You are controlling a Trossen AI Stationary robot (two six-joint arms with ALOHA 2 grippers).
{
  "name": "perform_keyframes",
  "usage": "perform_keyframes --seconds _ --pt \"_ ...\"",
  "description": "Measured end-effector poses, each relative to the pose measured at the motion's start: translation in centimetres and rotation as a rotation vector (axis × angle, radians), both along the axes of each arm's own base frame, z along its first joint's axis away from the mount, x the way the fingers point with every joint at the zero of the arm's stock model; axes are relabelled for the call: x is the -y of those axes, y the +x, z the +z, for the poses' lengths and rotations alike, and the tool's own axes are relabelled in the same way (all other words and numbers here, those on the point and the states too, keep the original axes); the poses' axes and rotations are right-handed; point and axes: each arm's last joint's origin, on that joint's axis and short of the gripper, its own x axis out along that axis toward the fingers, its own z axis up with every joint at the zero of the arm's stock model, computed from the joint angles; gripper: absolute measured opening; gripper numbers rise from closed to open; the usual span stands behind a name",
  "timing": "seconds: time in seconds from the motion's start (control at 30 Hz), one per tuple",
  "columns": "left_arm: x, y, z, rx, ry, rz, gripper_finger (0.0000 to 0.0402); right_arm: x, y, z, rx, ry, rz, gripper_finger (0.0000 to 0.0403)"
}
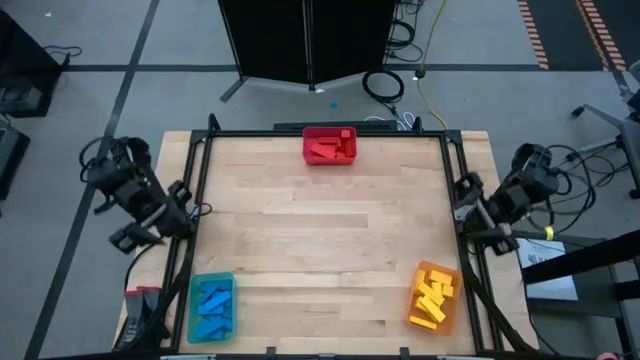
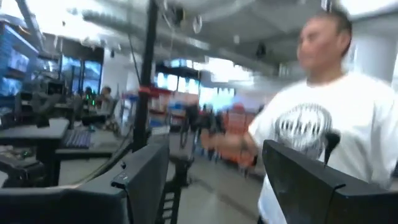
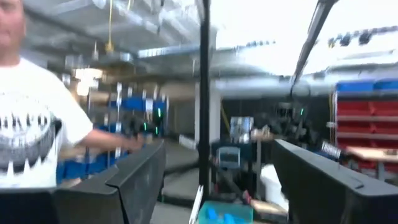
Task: Sort blocks
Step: Return to Home Position
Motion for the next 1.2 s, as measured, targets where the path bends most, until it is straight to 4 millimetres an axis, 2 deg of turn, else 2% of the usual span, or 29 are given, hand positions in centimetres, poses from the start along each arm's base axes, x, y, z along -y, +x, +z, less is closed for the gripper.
perform_keyframes --seconds 0.13,0.23,0.33,0.53,0.67,0.77,0.93,1.0,1.1,1.2 --pt "-2.4 -1.5 -1.5 0.054 -0.116 0.033 0.0264 2.6 -2.2 -1.4 0.09 0.069 -0.013 0.0288" --pt "-2.7 -1.5 -2.2 0.052 -0.123 0.099 0.0264 2.3 -1.8 -2.3 0.047 0.003 -0.056 0.0288" --pt "-2.6 -1.4 -2.5 0.037 -0.125 0.096 0.0264 2.3 -1.9 -2.5 -0.003 0.017 -0.015 0.0288" --pt "-0.6 -0.1 -5.5 0.027 -0.102 0.089 0.0264 1.2 -1.1 -4.4 -0.068 0.085 0.039 0.0288" --pt "1.0 1.0 -9.2 -0.015 -0.05 0.11 0.0264 -0.3 0.2 -8.0 -0.113 0.099 0.061 0.0288" --pt "1.6 1.5 -10.9 -0.024 -0.096 0.113 0.0264 -1.0 0.9 -10.4 -0.138 0.175 0.063 0.0288" --pt "2.3 2.0 -13.7 -0.107 -0.122 0.112 0.0264 -1.8 1.6 -13.7 -0.242 0.14 0.069 0.0288" --pt "2.6 2.3 -15.1 -0.161 -0.126 0.132 0.0264 -1.8 1.7 -14.4 -0.301 0.123 0.049 0.0288" --pt "2.6 2.4 -15.6 -0.228 -0.137 0.172 0.0264 -1.7 1.7 -14.3 -0.306 0.144 0.014 0.0288" --pt "2.5 2.4 -15.5 -0.22 -0.14 0.196 0.0264 -1.7 1.7 -14.3 -0.295 0.124 0.003 0.0288"
